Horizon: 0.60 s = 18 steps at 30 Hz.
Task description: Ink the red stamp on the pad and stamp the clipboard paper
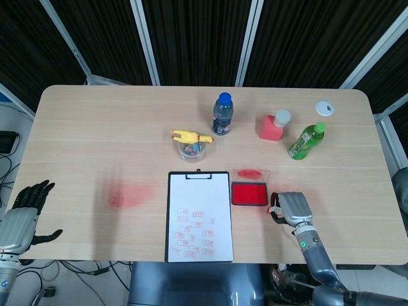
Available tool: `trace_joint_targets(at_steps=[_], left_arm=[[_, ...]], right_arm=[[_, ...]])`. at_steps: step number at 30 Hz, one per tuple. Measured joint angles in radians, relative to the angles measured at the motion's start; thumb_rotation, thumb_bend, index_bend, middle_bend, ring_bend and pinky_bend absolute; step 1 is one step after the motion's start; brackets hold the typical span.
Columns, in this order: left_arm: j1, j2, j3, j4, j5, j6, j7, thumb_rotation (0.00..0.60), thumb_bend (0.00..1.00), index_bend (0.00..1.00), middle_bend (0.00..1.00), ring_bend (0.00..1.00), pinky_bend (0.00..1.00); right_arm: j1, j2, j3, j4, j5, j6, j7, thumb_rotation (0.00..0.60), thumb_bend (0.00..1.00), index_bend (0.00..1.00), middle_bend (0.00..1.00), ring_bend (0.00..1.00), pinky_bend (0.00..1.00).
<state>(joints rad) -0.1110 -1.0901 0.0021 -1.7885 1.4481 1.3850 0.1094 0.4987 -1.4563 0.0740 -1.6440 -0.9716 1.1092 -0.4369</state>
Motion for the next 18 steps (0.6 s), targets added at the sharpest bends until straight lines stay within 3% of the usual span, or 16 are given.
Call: trace_joint_targets(at_steps=[18], left_arm=[[0.0,-0.002,0.001,-0.002,0.0,-0.001,0.005,0.6,0.06,0.0,0.0,0.0,0.0]], right_arm=[[-0.014,0.002,-0.01,0.016,-0.012,0.006,-0.018,0.6,0.56,0.87,0.72,0.83,0.93]])
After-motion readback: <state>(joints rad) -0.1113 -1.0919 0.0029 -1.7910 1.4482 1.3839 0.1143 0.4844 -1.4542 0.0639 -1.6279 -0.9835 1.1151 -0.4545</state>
